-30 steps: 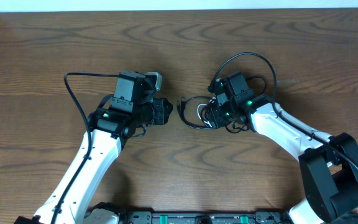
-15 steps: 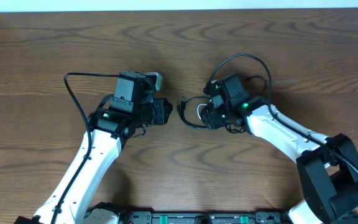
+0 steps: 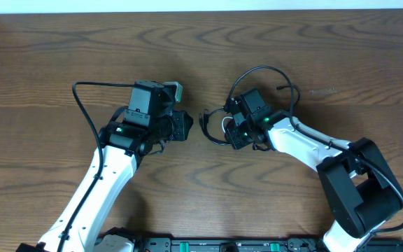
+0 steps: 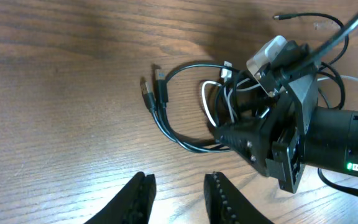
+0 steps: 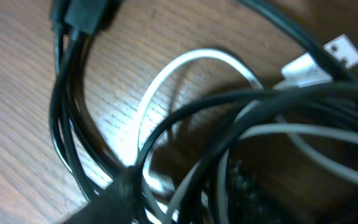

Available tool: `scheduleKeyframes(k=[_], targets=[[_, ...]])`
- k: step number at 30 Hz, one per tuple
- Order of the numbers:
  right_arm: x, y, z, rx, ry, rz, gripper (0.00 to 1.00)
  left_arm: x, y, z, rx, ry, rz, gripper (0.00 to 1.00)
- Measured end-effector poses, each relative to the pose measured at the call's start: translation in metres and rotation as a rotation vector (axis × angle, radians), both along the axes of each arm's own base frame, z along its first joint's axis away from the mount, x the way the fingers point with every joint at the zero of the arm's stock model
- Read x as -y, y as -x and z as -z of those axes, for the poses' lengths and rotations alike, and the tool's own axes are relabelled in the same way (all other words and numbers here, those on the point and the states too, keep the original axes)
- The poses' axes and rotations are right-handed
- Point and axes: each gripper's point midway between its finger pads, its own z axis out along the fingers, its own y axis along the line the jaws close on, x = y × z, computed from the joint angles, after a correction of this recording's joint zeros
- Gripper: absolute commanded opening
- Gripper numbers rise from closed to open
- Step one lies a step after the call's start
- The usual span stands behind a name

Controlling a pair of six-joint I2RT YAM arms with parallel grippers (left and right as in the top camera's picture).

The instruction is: Untangle cables

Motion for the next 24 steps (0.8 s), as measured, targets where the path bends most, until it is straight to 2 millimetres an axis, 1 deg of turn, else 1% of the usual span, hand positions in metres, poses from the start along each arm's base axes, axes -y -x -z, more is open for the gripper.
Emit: scheduleKeyframes(k=[2, 6, 8, 9, 10, 12, 13, 15, 16, 17, 20, 21, 23, 24], targets=[[0.001, 0.002, 0.001, -0.015, 0.001, 0.015, 0.14, 0.000, 0.000, 0.000, 0.001, -0.001, 0.000, 0.28], [0.005, 0.009, 0.001, -0.064, 0.015, 0.034, 0.10, 0.000, 0.000, 0.000, 0.000, -0.001, -0.001, 0.28], [0.008, 0.011, -0.006, -0.089, 0.025, 0.041, 0.09, 0.000, 0.000, 0.000, 0.001, -0.001, -0.001, 0.27], [0.008, 0.010, -0.014, -0.095, 0.026, 0.046, 0.09, 0.000, 0.000, 0.000, 0.000, -0.001, -0.001, 0.27], [0.008, 0.007, -0.024, -0.093, 0.024, 0.050, 0.08, 0.000, 0.000, 0.000, -0.001, -0.001, -0.001, 0.27], [0.005, -0.001, -0.052, -0.065, 0.007, 0.052, 0.06, 0.000, 0.001, 0.001, -0.003, -0.002, -0.001, 0.27], [0.003, -0.006, -0.069, -0.037, -0.007, 0.051, 0.04, 0.000, 0.001, 0.001, -0.005, -0.002, -0.001, 0.27], [-0.002, -0.015, -0.103, 0.012, -0.036, 0.049, 0.02, -0.001, 0.001, 0.001, -0.006, -0.003, -0.001, 0.27], [-0.003, -0.018, -0.116, 0.034, -0.047, 0.049, 0.02, -0.001, 0.001, 0.001, -0.006, -0.003, -0.001, 0.27], [-0.005, -0.022, -0.135, 0.069, -0.063, 0.049, 0.02, -0.001, 0.001, 0.001, -0.006, -0.003, -0.001, 0.27], [-0.004, -0.032, -0.177, 0.161, -0.085, 0.064, 0.01, -0.001, 0.001, 0.001, -0.007, -0.003, -0.001, 0.27], [0.000, -0.035, -0.188, 0.195, -0.075, 0.082, 0.01, -0.001, 0.001, 0.001, -0.007, -0.003, -0.001, 0.27], [0.009, -0.039, -0.196, 0.230, -0.044, 0.120, 0.02, -0.001, 0.001, 0.001, -0.008, -0.003, -0.001, 0.27], [0.015, -0.040, -0.196, 0.235, -0.016, 0.140, 0.09, -0.001, 0.002, 0.001, -0.009, -0.004, -0.001, 0.27]])
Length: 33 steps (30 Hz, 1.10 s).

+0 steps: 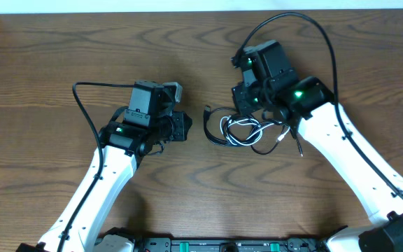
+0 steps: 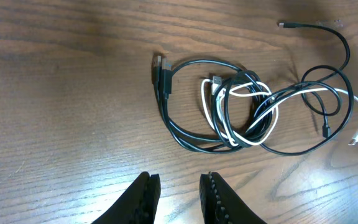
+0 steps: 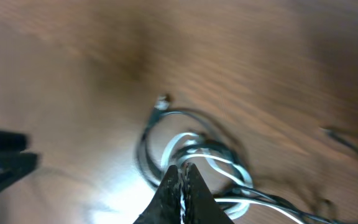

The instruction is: Untangle cables

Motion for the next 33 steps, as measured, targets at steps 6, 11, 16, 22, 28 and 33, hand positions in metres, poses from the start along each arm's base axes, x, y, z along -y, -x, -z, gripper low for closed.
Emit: scheduleKeyframes(k=[6, 11, 16, 22, 28, 33], targets=[[0.026, 0.010, 0.028, -0.067, 0.115, 0.085, 0.63, 0.000, 0.001, 0.001, -0.005, -0.002, 0.000, 0.21], [0.026, 0.030, 0.083, -0.170, 0.161, 0.057, 0.67, 0.000, 0.001, 0.001, -0.004, -0.003, 0.001, 0.22], [0.001, 0.030, 0.109, -0.184, 0.125, 0.002, 0.67, 0.000, 0.001, 0.001, -0.003, -0.003, 0.002, 0.21], [-0.016, 0.032, 0.130, -0.210, 0.124, -0.037, 0.63, 0.000, 0.001, 0.001, -0.003, -0.003, 0.003, 0.21], [-0.015, 0.035, 0.158, -0.271, 0.156, -0.036, 0.56, 0.000, 0.001, 0.001, -0.003, -0.003, 0.002, 0.21], [-0.013, 0.038, 0.176, -0.313, 0.181, -0.037, 0.52, 0.000, 0.001, 0.001, -0.003, -0.003, 0.002, 0.21]])
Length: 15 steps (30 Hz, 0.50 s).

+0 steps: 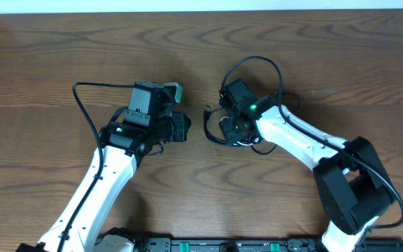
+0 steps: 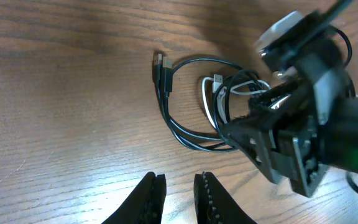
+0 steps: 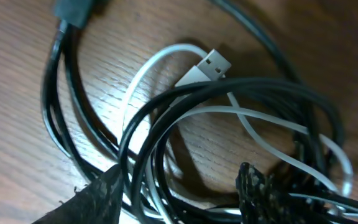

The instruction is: Untangle cables

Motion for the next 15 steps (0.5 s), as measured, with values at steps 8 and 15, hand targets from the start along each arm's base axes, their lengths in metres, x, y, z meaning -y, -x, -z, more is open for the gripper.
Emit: scheduleKeyframes(k=[8, 15], targets=[[-0.0039, -0.0038, 0.0035, 0.004, -0.017, 0.022, 0.07, 0.0000, 0.0000, 0.0000, 0.000, 0.000, 0.000, 0.21], [-0.0048, -0.0042, 0.0032, -0.004, -0.030, 0.069, 0.01, -0.0001, 0.0001, 0.0001, -0.001, -0.001, 0.000, 0.21]])
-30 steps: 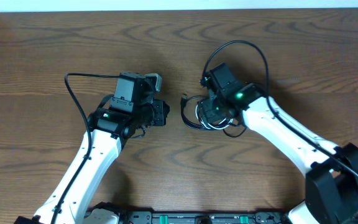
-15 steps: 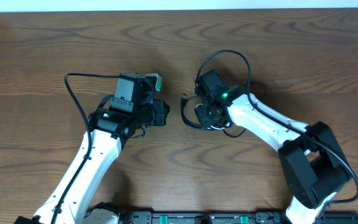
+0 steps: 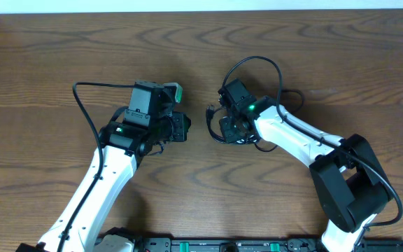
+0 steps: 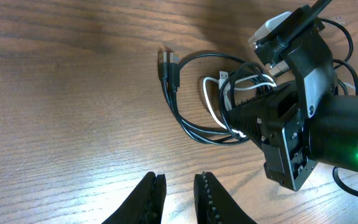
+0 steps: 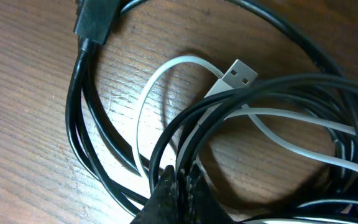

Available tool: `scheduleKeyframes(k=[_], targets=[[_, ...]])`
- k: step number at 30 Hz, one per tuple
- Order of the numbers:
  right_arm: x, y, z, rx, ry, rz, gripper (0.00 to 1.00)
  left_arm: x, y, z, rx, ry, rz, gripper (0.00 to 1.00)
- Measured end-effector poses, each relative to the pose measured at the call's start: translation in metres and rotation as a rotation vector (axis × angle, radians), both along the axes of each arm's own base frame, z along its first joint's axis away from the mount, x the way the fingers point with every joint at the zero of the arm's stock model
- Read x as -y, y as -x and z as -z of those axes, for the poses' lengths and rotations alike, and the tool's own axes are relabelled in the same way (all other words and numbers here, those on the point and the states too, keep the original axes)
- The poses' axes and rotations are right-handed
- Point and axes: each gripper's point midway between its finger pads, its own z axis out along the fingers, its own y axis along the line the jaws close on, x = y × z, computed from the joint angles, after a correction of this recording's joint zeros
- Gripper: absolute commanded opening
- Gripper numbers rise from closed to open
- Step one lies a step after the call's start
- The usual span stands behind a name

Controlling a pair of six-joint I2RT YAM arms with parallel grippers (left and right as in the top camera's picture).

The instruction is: Untangle cables

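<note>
A tangle of black and white cables (image 3: pixel 214 133) lies on the wooden table, seen in the left wrist view as overlapping loops (image 4: pixel 211 111). My right gripper (image 5: pixel 179 182) is down in the tangle, shut on a black strand (image 5: pixel 166 140) among the loops; in the overhead view my right gripper (image 3: pixel 229 130) covers most of the tangle. A white cable with a USB plug (image 5: pixel 238 74) curls just ahead of it. Two black plugs (image 4: pixel 169 64) stick out at the tangle's left. My left gripper (image 4: pixel 178 190) hovers to the left, slightly open and holding nothing.
Loose cable ends (image 3: pixel 285 98) trail off behind the right arm. The left arm's own black cable (image 3: pixel 82 105) loops out to its left. The table's far edge (image 3: pixel 201 10) runs along the top.
My right gripper, open astride the cables before, is now shut on a black strand. The tangle has shifted slightly to the right. My left gripper has stayed in place.
My right gripper was first low in the tangle. Then it was up above the table, shut, with the whole tangle lying free. It was then down again, open over the loops, and now grips a black strand. My left gripper stayed beside the tangle throughout.
</note>
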Motion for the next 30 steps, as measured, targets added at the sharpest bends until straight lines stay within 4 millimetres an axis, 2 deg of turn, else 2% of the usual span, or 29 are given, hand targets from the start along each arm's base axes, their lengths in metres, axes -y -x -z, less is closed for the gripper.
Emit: scheduleKeyframes(k=[3, 5, 6, 8, 11, 12, 13, 14, 15, 18, 20, 23, 30], targets=[[0.004, 0.004, -0.001, -0.027, 0.018, 0.008, 0.01, 0.000, 0.000, 0.000, -0.001, -0.001, -0.001, 0.21], [0.008, 0.004, -0.009, -0.042, 0.036, 0.014, 0.01, -0.001, 0.000, 0.001, -0.002, -0.003, -0.001, 0.21], [0.008, 0.002, -0.015, -0.042, 0.038, 0.018, 0.01, -0.001, 0.000, 0.001, -0.002, -0.003, -0.001, 0.21], [0.008, -0.013, -0.038, -0.011, 0.026, 0.033, 0.02, -0.001, 0.000, 0.001, -0.003, -0.003, -0.001, 0.21], [0.007, -0.043, -0.098, 0.102, -0.025, 0.049, 0.02, -0.001, 0.001, 0.001, -0.003, -0.003, -0.001, 0.21], [0.006, -0.052, -0.123, 0.153, -0.052, 0.051, 0.01, -0.001, 0.001, 0.001, -0.003, -0.003, -0.001, 0.21], [0.007, -0.062, -0.158, 0.225, -0.085, 0.053, 0.02, -0.001, 0.001, 0.001, -0.003, -0.003, -0.001, 0.21], [0.007, -0.066, -0.174, 0.258, -0.102, 0.055, 0.02, -0.001, 0.001, 0.001, -0.003, -0.003, -0.001, 0.21], [0.009, -0.069, -0.200, 0.311, -0.126, 0.056, 0.02, -0.001, 0.001, 0.001, -0.003, -0.003, -0.001, 0.21], [0.012, -0.067, -0.262, 0.436, -0.190, 0.052, 0.02, 0.000, 0.000, 0.000, -0.002, -0.002, -0.001, 0.21], [0.015, -0.061, -0.287, 0.488, -0.218, 0.046, 0.01, 0.000, -0.001, 0.000, 0.005, 0.000, -0.001, 0.14], [0.019, -0.053, -0.302, 0.516, -0.231, 0.044, 0.01, 0.001, -0.004, 0.000, 0.015, -0.002, 0.005, 0.11], [0.027, -0.045, -0.312, 0.535, -0.226, 0.050, 0.01, 0.007, -0.025, 0.013, 0.035, 0.004, 0.005, 0.13]])
